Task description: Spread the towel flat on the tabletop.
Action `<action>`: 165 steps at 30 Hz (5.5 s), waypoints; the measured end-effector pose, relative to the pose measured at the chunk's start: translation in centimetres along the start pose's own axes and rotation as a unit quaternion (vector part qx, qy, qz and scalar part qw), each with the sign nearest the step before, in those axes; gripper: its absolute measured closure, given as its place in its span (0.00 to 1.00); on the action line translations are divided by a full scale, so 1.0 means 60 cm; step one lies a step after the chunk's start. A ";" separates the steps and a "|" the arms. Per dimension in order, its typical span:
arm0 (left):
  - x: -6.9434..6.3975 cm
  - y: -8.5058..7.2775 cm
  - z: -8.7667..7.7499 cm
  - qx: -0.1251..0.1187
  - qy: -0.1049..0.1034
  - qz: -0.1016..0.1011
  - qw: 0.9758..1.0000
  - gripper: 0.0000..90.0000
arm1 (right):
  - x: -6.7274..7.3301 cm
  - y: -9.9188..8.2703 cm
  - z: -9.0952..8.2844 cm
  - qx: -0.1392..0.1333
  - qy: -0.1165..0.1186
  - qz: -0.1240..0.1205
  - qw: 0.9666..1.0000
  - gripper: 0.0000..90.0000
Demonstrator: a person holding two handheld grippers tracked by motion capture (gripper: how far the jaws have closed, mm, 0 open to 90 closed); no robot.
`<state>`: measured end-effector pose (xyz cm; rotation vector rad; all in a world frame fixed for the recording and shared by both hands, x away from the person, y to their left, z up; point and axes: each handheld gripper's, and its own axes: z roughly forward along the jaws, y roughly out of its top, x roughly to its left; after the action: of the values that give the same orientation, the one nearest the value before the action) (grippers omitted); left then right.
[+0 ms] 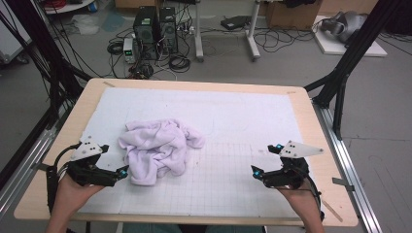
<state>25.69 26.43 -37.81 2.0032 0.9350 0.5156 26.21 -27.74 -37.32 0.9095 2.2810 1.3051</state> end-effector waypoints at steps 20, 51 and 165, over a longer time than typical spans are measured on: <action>0.002 0.005 -0.003 0.004 -0.004 0.006 1.000 0.02 | -0.005 -0.006 -0.003 0.004 0.004 0.004 1.000 0.09; 0.003 0.039 0.022 0.007 -0.020 0.013 1.000 0.02 | 0.058 0.117 0.142 0.014 0.080 -0.062 0.995 0.09; -0.085 0.043 0.124 0.069 -0.104 0.074 0.989 0.61 | 0.057 0.068 0.135 0.076 0.190 -0.082 0.975 0.72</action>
<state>28.33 17.70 -39.91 2.2140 0.7139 0.3214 29.94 -18.82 -37.93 0.5345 2.7132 1.3372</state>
